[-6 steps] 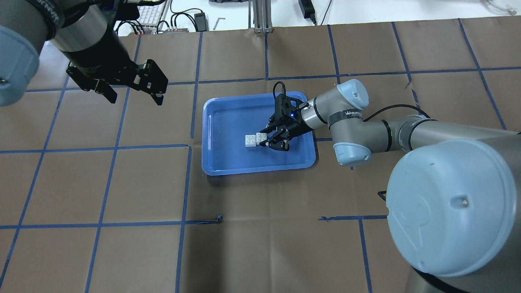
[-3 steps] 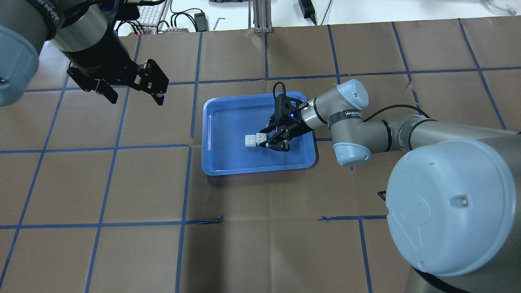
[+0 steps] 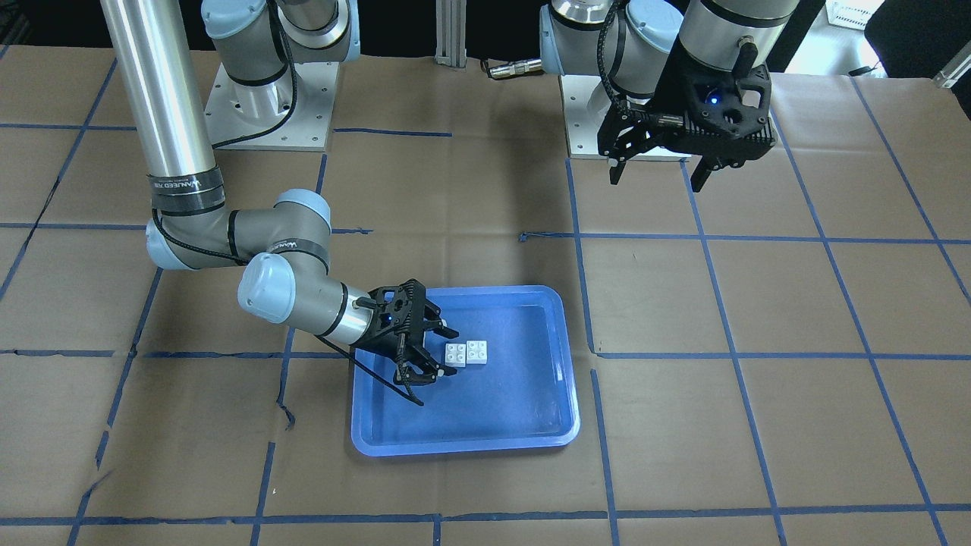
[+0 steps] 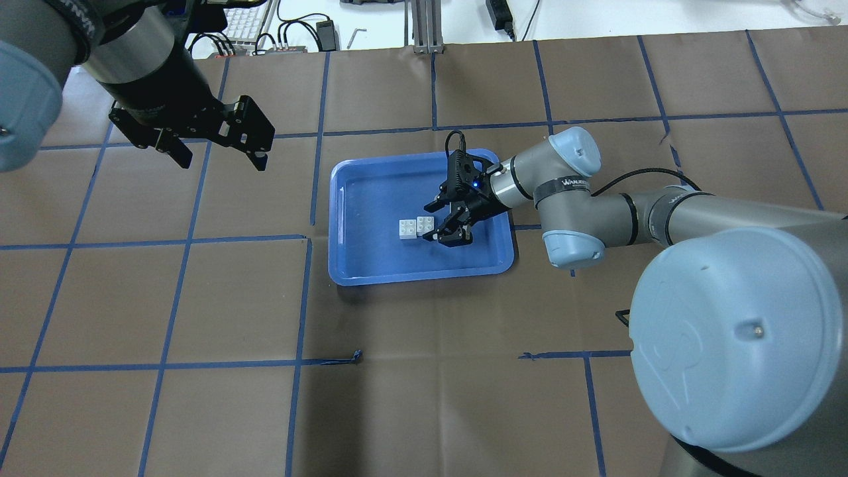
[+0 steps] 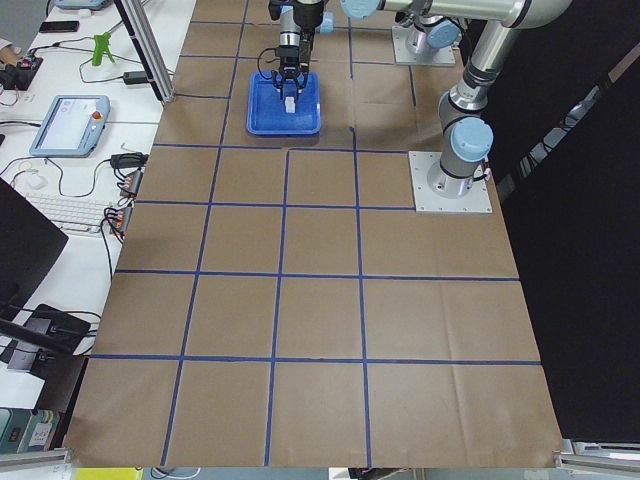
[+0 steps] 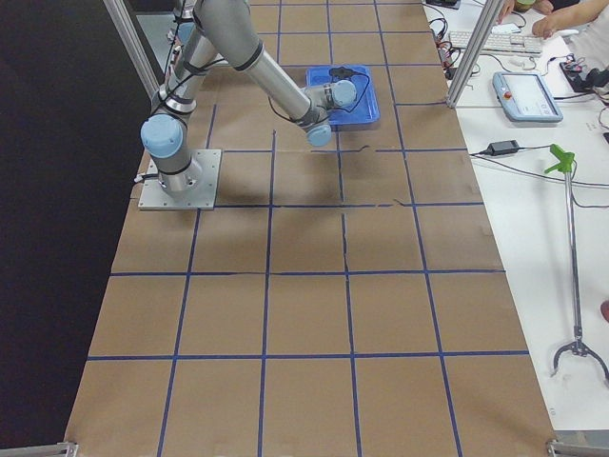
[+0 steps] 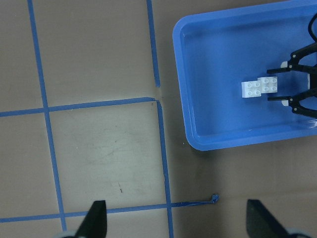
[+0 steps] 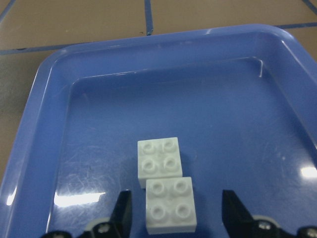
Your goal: Assemble white blocks and place on blue tray
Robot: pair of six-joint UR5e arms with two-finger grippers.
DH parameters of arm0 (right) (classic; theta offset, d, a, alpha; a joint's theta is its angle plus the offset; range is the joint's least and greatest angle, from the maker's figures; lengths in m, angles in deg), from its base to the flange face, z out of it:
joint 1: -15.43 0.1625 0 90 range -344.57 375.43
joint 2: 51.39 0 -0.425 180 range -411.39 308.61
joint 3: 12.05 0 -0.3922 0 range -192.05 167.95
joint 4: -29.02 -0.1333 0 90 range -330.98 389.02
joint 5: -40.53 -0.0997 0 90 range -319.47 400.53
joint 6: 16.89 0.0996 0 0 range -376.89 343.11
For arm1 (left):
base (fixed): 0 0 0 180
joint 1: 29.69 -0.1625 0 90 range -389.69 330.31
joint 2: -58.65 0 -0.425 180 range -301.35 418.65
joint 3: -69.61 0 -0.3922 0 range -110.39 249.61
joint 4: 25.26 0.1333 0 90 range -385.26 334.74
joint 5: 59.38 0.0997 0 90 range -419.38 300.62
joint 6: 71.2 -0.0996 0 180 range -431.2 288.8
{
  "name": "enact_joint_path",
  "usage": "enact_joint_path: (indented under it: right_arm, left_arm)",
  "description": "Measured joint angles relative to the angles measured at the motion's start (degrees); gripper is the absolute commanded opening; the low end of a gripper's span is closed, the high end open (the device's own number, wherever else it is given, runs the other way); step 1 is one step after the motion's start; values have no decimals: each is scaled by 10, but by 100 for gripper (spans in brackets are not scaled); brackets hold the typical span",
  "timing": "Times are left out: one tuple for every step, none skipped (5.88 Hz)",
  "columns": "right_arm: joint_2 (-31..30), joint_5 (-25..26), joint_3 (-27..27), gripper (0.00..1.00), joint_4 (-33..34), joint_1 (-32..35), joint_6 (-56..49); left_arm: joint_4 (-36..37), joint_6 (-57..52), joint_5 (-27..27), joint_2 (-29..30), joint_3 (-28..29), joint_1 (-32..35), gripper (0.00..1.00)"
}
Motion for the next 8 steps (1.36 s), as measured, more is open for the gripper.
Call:
enact_joint_path:
  right_arm:
    - [-6, 4, 11, 100, -2, -3, 16]
    - [-21, 29, 22, 100, -6, -6, 40]
    - [-45, 65, 27, 100, -24, -7, 62]
    - [-72, 102, 29, 100, -65, -10, 75]
    - [-101, 146, 30, 100, -121, -19, 87]
    - [-134, 188, 30, 100, -190, -35, 102]
    - [-163, 226, 32, 100, -258, -54, 123]
    - [-184, 267, 43, 100, -333, -68, 150]
  left_arm:
    - [0, 0, 0, 0, 0, 0, 100]
    - [0, 0, 0, 0, 0, 0, 99]
    - [0, 0, 0, 0, 0, 0, 100]
    - [0, 0, 0, 0, 0, 0, 100]
    - [0, 0, 1, 0, 0, 0, 100]
    - [0, 0, 1, 0, 0, 0, 100]
    - [0, 0, 1, 0, 0, 0, 100]
    - [0, 0, 1, 0, 0, 1, 100]
